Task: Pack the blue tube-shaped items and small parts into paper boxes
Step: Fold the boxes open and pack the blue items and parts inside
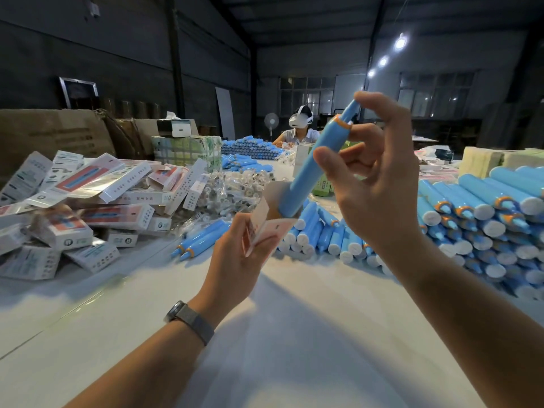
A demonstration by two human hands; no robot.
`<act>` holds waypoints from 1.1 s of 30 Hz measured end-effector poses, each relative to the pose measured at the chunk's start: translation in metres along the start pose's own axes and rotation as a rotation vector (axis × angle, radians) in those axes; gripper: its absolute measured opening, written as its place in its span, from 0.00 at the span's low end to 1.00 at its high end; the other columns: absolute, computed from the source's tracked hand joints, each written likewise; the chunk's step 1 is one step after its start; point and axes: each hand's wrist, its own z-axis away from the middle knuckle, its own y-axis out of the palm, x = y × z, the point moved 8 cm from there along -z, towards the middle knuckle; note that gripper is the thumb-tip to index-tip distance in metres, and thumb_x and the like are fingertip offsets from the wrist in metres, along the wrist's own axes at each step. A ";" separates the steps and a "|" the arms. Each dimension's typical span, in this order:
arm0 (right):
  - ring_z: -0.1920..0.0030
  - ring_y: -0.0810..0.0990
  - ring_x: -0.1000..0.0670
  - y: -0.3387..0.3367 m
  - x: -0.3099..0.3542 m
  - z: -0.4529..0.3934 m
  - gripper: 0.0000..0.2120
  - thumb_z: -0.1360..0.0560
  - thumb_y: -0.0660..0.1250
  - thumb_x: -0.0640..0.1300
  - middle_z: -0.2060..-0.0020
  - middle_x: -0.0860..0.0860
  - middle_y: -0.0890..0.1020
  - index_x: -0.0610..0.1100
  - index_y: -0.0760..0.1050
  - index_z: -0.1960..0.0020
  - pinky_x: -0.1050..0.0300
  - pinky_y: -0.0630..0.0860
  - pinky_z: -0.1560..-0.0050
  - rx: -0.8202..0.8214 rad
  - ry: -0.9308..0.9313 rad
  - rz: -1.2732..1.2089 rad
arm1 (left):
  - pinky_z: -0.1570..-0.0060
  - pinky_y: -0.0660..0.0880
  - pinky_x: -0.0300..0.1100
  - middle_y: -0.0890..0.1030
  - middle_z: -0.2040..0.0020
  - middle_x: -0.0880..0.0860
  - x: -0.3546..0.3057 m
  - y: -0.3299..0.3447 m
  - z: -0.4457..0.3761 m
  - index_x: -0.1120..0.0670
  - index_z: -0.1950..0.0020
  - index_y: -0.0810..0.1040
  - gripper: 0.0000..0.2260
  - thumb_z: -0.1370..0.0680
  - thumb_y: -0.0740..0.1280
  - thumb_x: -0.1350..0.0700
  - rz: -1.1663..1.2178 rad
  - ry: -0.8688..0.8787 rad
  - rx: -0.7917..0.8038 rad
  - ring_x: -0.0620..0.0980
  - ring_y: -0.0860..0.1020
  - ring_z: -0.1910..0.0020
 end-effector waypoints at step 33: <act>0.38 0.74 0.41 0.221 -0.226 0.063 0.16 0.23 0.61 0.42 0.39 0.43 0.77 0.44 0.75 0.36 0.45 0.75 0.40 1.052 0.469 0.796 | 0.61 0.74 0.45 0.74 0.54 0.44 0.053 -0.056 -0.008 0.41 0.48 0.63 0.16 0.21 0.71 0.52 -0.067 -0.102 -0.475 0.48 0.75 0.57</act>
